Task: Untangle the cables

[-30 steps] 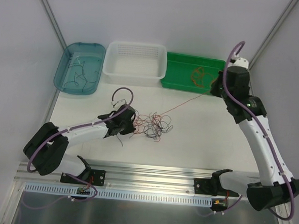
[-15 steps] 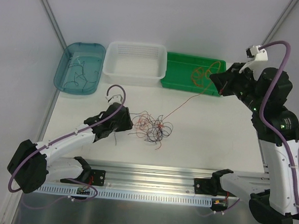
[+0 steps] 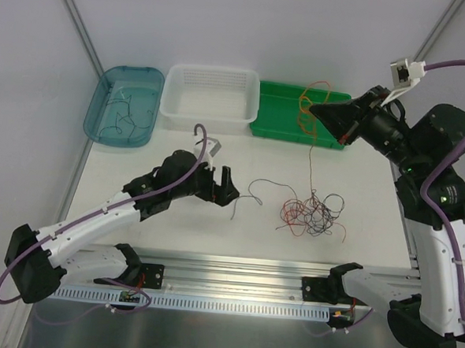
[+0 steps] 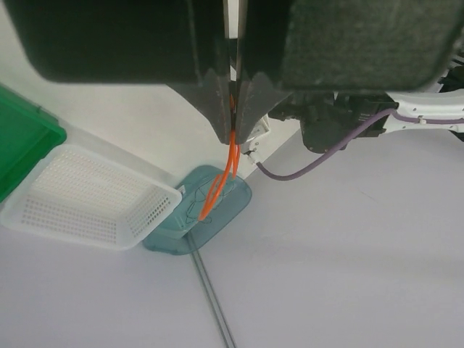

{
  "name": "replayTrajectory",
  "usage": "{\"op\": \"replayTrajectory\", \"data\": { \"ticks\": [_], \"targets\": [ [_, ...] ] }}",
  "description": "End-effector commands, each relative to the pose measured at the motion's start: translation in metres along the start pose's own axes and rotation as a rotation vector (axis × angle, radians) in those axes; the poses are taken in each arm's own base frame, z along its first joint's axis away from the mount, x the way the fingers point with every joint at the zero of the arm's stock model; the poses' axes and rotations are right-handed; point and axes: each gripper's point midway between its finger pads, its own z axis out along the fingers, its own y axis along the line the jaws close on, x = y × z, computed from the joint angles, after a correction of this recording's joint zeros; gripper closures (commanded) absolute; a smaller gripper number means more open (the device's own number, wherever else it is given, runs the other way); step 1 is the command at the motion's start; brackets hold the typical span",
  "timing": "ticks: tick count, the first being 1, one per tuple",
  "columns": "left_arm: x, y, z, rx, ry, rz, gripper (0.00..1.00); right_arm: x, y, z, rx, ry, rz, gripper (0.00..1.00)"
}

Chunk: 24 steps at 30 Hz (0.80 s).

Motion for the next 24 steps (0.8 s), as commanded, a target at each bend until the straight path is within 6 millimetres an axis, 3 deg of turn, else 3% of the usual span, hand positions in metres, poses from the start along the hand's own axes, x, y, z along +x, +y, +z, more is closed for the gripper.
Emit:
{"op": "replayTrajectory", "data": {
  "ticks": [1,6,10,14,18,22,24],
  "targets": [
    [-0.029,-0.077,0.004,0.272,-0.062,0.213,0.01,0.001,0.007,0.013,-0.061,0.001,0.060,0.99],
    [-0.048,-0.139,0.028,0.423,-0.157,0.290,0.01,0.014,0.001,0.021,-0.032,0.025,0.101,0.99],
    [-0.047,-0.181,0.045,0.515,-0.213,0.335,0.01,0.025,-0.003,0.025,-0.004,0.041,0.130,0.99],
    [-0.037,-0.193,0.077,0.478,-0.218,0.340,0.02,0.030,-0.004,0.027,0.011,0.039,0.152,0.99],
    [-0.041,-0.181,0.102,0.359,-0.253,0.236,0.05,0.036,-0.007,0.028,0.028,0.036,0.179,0.99],
    [-0.043,-0.173,0.113,0.310,-0.290,0.156,0.28,0.045,-0.013,0.027,0.046,0.046,0.192,0.99],
    [-0.041,-0.174,0.114,0.314,-0.292,0.137,0.56,0.052,-0.018,0.026,0.071,0.061,0.196,0.99]
  ]
}}
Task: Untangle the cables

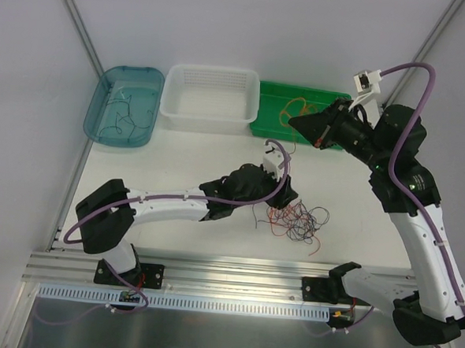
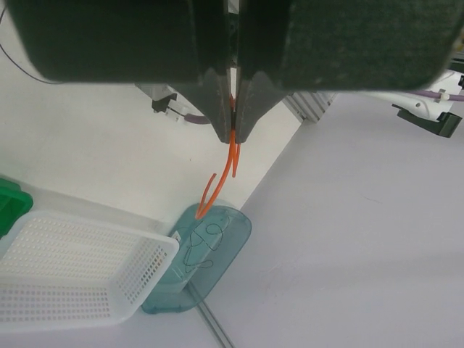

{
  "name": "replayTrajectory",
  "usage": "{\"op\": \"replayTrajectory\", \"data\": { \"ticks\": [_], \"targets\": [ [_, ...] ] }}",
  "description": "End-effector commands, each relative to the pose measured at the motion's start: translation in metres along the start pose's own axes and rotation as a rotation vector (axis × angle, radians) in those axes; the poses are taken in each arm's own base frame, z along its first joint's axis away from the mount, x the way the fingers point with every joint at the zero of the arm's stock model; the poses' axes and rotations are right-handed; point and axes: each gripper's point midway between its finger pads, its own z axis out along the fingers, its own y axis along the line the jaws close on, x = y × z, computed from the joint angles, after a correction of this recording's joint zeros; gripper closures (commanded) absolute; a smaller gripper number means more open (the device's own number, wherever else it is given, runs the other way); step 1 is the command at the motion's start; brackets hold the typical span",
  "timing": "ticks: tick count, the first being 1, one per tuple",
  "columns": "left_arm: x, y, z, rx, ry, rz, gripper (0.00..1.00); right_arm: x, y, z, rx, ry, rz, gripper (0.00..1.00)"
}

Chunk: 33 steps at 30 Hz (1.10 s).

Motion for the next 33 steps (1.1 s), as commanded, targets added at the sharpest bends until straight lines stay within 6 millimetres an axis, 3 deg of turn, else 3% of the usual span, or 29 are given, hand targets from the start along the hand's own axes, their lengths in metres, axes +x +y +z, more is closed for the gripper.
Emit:
{"op": "replayTrajectory", "data": {
  "ticks": [1,2,3,4,7,9,10,11,12,14,18,21,26,27,28,33],
  "targets": [
    [-0.036,-0.006,0.003,-0.013,-0.151,-0.071,0.65,-0.007,0.003,-0.006,0.005,-0.047,-0.001,0.99],
    [-0.038,-0.006,0.000,-0.013,-0.156,-0.073,0.89,-0.003,-0.001,-0.005,0.022,-0.034,-0.001,0.99],
    [-0.039,-0.008,-0.003,-0.010,-0.158,-0.078,1.00,0.001,-0.006,-0.005,0.039,-0.021,-0.001,0.99],
    [-0.046,-0.008,-0.010,-0.018,-0.175,-0.087,1.00,0.013,-0.018,-0.004,0.077,0.019,-0.003,0.99],
    [-0.040,0.000,-0.025,-0.061,-0.136,-0.120,1.00,0.039,-0.058,-0.004,0.235,0.101,-0.003,0.98],
    [-0.042,0.005,-0.044,-0.095,-0.128,-0.153,1.00,0.065,-0.090,-0.008,0.356,0.179,0.008,0.92],
    [-0.044,0.009,-0.051,-0.112,-0.125,-0.167,1.00,0.074,-0.104,-0.008,0.403,0.210,0.014,0.86],
    [-0.052,0.010,-0.062,-0.124,-0.134,-0.185,1.00,0.089,-0.117,-0.009,0.438,0.259,0.017,0.67],
    [-0.046,0.015,-0.069,-0.149,-0.100,-0.202,1.00,0.098,-0.124,-0.013,0.459,0.291,0.022,0.58],
    [-0.053,0.024,-0.085,-0.178,-0.105,-0.231,1.00,0.118,-0.134,-0.017,0.470,0.348,0.008,0.40],
    [-0.052,0.035,-0.106,-0.196,-0.085,-0.309,1.00,0.145,-0.149,-0.025,0.502,0.413,0.008,0.33],
    [-0.051,0.033,-0.114,-0.186,-0.081,-0.332,1.00,0.173,-0.153,-0.021,0.476,0.447,0.077,0.32],
    [-0.042,0.038,-0.116,-0.216,-0.053,-0.358,1.00,0.200,-0.134,-0.005,0.317,0.416,0.146,0.32],
    [-0.041,0.040,-0.116,-0.229,-0.051,-0.369,1.00,0.193,-0.126,0.004,0.255,0.366,0.131,0.32],
    [-0.040,0.042,-0.117,-0.240,-0.052,-0.373,1.00,0.207,-0.124,0.006,0.225,0.386,0.134,0.32],
    [-0.045,0.044,-0.116,-0.254,-0.062,-0.387,1.00,0.234,-0.104,0.016,0.070,0.442,0.018,0.31]
  ]
}}
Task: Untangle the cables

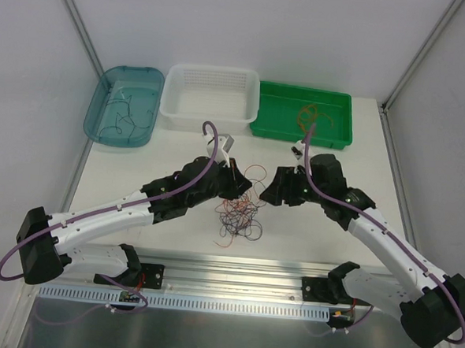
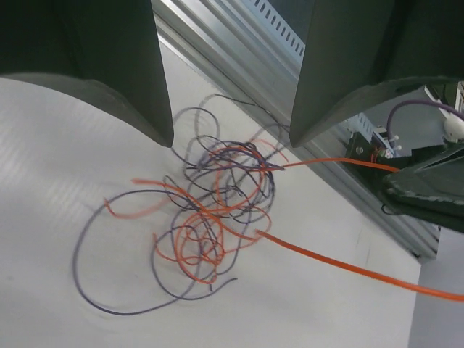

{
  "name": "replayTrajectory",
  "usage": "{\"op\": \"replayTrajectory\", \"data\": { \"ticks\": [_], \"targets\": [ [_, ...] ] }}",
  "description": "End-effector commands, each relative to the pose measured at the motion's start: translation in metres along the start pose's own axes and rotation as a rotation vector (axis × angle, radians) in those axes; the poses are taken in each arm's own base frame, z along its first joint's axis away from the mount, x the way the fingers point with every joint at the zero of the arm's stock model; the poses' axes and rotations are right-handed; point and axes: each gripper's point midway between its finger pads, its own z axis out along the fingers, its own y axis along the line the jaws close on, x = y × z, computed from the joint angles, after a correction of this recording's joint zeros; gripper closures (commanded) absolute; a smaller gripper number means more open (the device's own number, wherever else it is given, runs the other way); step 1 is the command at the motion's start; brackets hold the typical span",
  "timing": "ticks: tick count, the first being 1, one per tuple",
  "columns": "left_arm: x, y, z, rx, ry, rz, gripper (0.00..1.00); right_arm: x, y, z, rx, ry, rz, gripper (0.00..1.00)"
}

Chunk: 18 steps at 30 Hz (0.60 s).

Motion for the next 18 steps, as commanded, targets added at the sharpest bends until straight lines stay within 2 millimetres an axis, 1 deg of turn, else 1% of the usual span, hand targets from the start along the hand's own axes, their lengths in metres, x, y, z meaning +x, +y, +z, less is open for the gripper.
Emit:
{"op": "replayTrajectory", "data": {
  "ticks": [1,2,3,5,8,10,11,14,18],
  "targets": [
    [-0.014,-0.008,-0.001,0.007,-0.037,-0.039,1.00,-0.012,0.037,0.005,-0.186,-0.081,-0.162,0.31],
    [-0.010,-0.004,-0.002,-0.007,-0.017,-0.033,1.00,-0.005,0.037,0.009,-0.212,-0.073,-0.181,0.31],
    [-0.011,-0.005,-0.002,-0.006,-0.018,-0.032,1.00,-0.002,0.037,0.012,-0.222,-0.068,-0.196,0.31],
    [-0.011,-0.006,-0.003,-0.001,-0.015,-0.034,1.00,0.007,0.029,0.020,-0.213,-0.046,-0.231,0.31],
    [-0.012,-0.010,-0.006,0.016,-0.008,-0.030,1.00,0.013,0.024,0.031,-0.220,-0.017,-0.272,0.31],
    [-0.012,-0.012,-0.008,0.025,-0.004,-0.028,1.00,0.014,0.024,0.035,-0.233,-0.007,-0.285,0.31],
    [-0.012,-0.014,-0.009,0.033,0.000,-0.027,1.00,0.014,0.023,0.041,-0.240,0.004,-0.309,0.31],
    [-0.013,-0.013,-0.012,0.031,-0.002,-0.022,1.00,0.017,0.034,0.044,-0.300,0.037,-0.338,0.32],
    [-0.014,-0.010,-0.014,0.016,-0.004,-0.014,1.00,0.023,0.051,0.042,-0.366,0.062,-0.411,0.32]
  ]
}}
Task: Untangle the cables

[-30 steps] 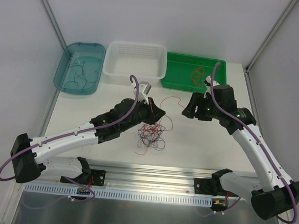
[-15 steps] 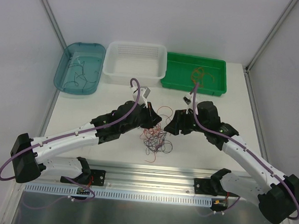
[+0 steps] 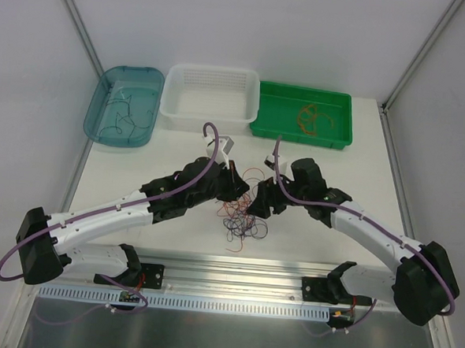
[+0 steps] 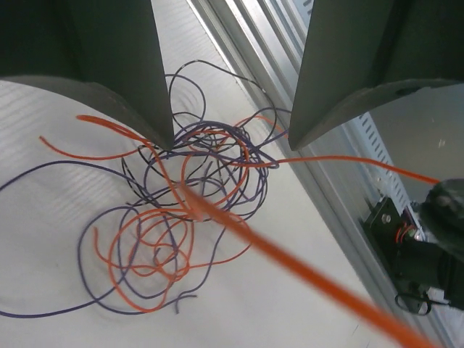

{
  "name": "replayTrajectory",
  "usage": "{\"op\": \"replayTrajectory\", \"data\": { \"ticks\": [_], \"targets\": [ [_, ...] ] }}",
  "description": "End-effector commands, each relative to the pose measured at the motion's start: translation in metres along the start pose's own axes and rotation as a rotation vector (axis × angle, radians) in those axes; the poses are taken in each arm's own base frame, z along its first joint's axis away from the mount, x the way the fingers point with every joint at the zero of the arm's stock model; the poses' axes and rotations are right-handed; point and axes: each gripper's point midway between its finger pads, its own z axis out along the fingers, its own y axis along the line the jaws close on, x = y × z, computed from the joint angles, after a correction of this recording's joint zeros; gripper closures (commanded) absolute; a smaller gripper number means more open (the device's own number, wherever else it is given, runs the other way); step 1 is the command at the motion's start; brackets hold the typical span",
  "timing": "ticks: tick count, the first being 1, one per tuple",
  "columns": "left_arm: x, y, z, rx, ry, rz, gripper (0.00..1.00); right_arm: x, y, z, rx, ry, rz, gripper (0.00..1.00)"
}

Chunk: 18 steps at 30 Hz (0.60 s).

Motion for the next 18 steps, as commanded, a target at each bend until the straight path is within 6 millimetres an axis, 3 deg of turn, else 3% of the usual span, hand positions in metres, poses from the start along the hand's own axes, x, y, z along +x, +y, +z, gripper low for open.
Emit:
{"op": "replayTrajectory", "data": {
  "ticks": [1,9,12,18],
  "targets": [
    [-0.023,-0.015,-0.013,0.043,-0.046,-0.012,1.00,-0.024,0.034,-0.001,-0.144,-0.041,-0.157,0.33],
    [-0.029,-0.016,-0.021,0.049,-0.054,-0.016,1.00,0.001,0.033,0.016,-0.161,0.039,-0.161,0.37],
    [-0.031,-0.020,-0.026,0.069,-0.053,-0.015,1.00,-0.001,0.027,0.023,-0.134,0.028,-0.149,0.39],
    [-0.026,-0.028,-0.037,0.118,-0.020,-0.029,1.00,-0.023,0.023,0.029,-0.086,-0.050,-0.172,0.41]
  ]
}}
